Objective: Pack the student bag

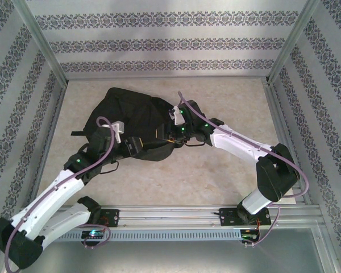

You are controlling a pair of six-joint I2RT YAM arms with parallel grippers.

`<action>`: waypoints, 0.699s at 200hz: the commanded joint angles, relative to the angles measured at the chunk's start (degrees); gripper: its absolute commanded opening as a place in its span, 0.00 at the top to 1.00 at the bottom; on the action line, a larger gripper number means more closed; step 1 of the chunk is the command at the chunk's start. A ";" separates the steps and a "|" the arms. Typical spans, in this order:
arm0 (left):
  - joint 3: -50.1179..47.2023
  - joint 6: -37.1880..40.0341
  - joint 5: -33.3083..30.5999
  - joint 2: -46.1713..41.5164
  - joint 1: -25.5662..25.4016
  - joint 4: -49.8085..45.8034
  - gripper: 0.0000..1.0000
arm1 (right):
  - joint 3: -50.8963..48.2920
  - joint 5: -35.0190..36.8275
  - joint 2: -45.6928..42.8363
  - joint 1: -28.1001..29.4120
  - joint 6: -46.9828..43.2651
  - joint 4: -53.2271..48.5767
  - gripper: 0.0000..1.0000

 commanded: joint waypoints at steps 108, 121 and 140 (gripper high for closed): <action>-3.54 -6.02 1.62 -4.12 14.01 -1.25 0.52 | 9.55 0.73 8.96 8.86 -0.59 -8.81 0.48; -3.96 -6.38 1.97 -4.07 14.29 -0.85 0.52 | 10.24 0.22 9.95 9.33 -0.30 -8.46 0.49; -4.63 -7.03 2.45 -3.88 14.64 -0.40 0.52 | 11.46 -0.04 11.26 9.88 -0.20 -8.50 0.49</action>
